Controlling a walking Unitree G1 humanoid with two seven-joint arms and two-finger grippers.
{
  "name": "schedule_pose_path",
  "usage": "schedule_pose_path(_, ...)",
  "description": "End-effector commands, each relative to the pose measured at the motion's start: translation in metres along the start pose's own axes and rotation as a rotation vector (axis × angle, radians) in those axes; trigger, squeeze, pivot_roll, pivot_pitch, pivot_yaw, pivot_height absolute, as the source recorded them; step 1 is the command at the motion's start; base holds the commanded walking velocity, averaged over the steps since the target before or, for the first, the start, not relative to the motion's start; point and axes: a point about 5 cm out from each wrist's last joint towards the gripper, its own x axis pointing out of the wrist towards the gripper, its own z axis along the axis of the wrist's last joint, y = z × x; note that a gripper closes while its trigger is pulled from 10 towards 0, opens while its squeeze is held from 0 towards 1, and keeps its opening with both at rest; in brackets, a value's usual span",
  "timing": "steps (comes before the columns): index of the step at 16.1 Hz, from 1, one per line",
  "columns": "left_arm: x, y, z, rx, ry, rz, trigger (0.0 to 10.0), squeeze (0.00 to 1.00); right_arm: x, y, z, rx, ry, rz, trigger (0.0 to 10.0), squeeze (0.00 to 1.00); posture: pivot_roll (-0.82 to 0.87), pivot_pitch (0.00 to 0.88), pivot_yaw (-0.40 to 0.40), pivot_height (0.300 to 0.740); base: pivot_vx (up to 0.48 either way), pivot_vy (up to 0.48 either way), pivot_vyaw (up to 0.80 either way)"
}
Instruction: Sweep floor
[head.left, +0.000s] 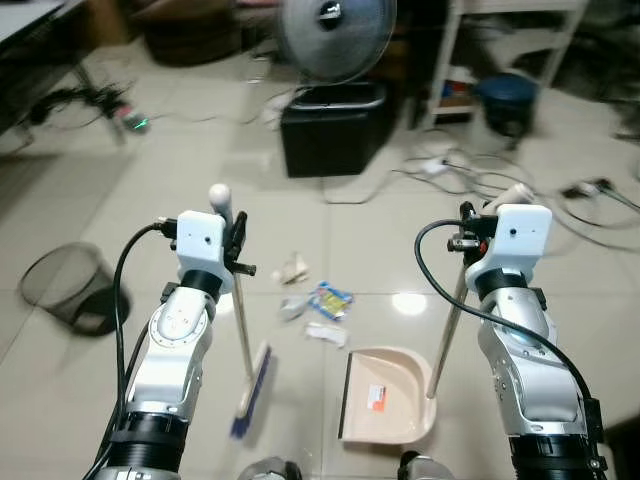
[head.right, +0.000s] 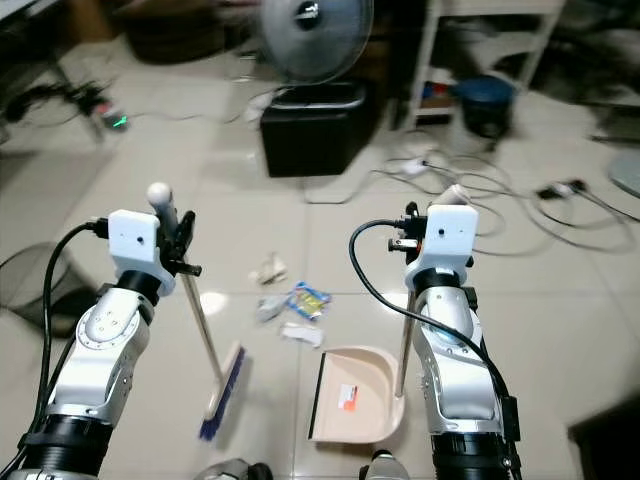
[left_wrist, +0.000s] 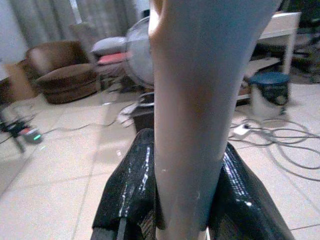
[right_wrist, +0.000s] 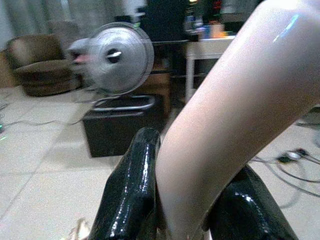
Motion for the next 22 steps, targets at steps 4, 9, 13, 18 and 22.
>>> schedule_pose_path(4,0.005,-0.001,0.015,0.011,-0.08,0.0,10.0,0.0,0.002,-0.005,0.007,-0.028,-0.034,-0.013,10.0,0.0,-0.03,0.116,0.084,0.74,0.391,0.0,-0.13)
schedule_pose_path(9,0.005,0.001,0.015,0.016,-0.078,0.021,10.0,0.0,0.003,-0.005,0.009,-0.046,-0.043,0.006,10.0,0.0,-0.03,0.117,0.082,0.74,0.398,0.0,0.0)
schedule_pose_path(13,0.005,0.002,0.015,0.018,-0.079,0.027,10.0,0.0,0.004,-0.003,0.009,-0.085,-0.038,0.023,10.0,0.0,-0.03,0.117,0.082,0.74,0.399,0.0,0.2)
schedule_pose_path(18,0.006,0.0,0.014,0.018,-0.077,0.025,10.0,0.0,0.004,-0.012,0.009,-0.067,-0.047,-0.029,10.0,0.0,-0.04,0.119,0.087,0.74,0.4,0.0,0.32)
schedule_pose_path(22,0.006,0.0,0.014,0.02,-0.076,0.02,10.0,0.0,0.003,-0.013,0.007,-0.068,-0.046,-0.042,10.0,0.0,-0.03,0.117,0.086,0.74,0.399,0.0,0.0)
